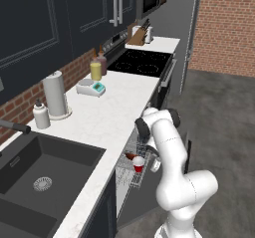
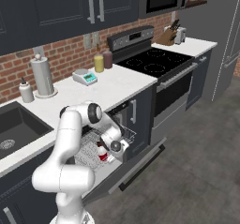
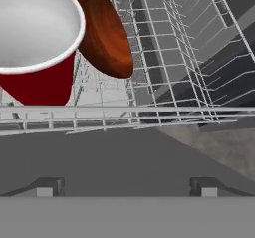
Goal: Pick up the cup and bowl from the counter, place them in the dishwasher, and close the dishwasher door.
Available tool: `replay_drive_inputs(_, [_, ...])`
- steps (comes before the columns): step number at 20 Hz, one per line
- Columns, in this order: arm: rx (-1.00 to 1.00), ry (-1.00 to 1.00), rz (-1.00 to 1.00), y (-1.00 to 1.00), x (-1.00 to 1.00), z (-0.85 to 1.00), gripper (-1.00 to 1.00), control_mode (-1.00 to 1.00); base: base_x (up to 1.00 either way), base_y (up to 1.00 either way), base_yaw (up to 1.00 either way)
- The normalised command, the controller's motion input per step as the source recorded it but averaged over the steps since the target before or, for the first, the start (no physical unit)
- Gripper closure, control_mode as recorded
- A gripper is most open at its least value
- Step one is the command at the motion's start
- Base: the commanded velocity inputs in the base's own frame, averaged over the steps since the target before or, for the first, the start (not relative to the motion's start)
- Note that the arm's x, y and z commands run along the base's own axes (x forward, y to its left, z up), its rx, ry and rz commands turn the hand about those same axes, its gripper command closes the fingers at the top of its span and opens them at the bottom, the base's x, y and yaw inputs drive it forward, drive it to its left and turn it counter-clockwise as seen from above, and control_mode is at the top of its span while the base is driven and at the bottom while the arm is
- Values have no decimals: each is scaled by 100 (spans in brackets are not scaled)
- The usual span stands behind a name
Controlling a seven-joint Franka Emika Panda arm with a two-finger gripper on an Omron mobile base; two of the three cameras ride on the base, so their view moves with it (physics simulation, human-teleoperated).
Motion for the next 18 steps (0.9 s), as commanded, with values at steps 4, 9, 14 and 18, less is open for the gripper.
replay_drive_inputs(4, [0, 0, 0, 30, 45, -30, -100, -100, 0, 0, 0])
replay_drive_inputs(9, [1, 0, 0, 38, 54, -47, -100, -100, 0, 0, 0])
replay_drive_inputs(14, [11, -4, 0, 40, 53, -29, -100, -100, 0, 0, 0])
replay_drive_inputs(18, [19, -12, 0, 27, 33, 1, -100, -100, 0, 0, 0])
